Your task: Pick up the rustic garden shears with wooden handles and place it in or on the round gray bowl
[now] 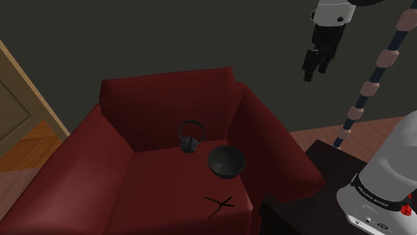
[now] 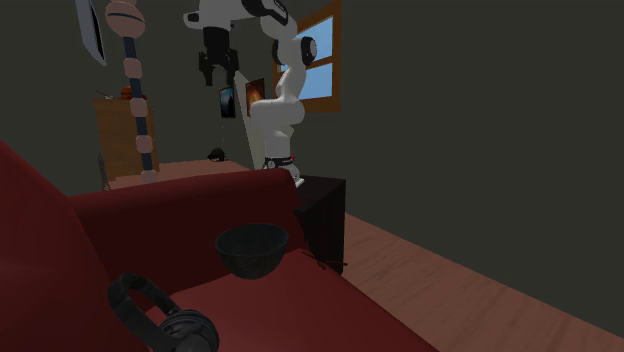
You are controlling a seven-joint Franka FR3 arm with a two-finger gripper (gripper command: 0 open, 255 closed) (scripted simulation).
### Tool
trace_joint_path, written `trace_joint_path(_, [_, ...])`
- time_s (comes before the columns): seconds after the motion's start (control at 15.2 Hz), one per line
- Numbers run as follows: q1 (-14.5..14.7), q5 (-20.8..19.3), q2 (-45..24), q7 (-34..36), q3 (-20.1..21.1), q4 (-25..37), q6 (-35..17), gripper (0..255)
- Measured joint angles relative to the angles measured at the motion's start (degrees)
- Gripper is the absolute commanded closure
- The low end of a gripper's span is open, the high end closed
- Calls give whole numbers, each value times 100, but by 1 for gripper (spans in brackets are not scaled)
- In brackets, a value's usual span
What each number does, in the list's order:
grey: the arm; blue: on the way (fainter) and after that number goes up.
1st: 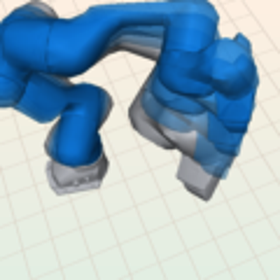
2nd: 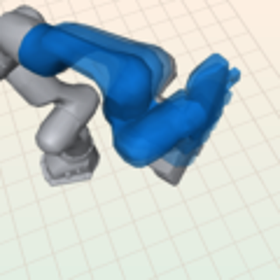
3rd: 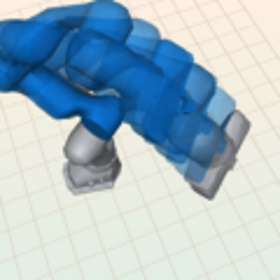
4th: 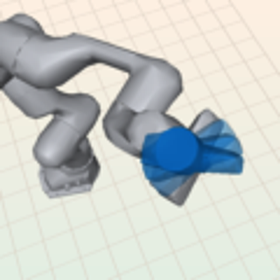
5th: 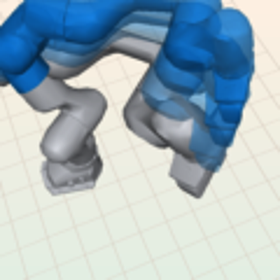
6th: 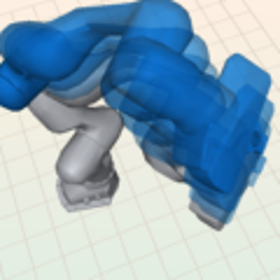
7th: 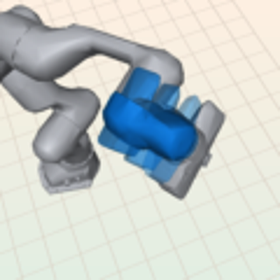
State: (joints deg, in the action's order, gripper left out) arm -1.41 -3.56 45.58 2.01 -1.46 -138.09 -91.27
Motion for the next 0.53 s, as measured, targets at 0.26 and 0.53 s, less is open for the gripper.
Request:
trace_joint_path(0.26, [131, 99, 40, 79, 159, -389, -420, 0])
trace_joint_path(0.53, [359, 240, -8, 155, 407, -885, -1111, 0])
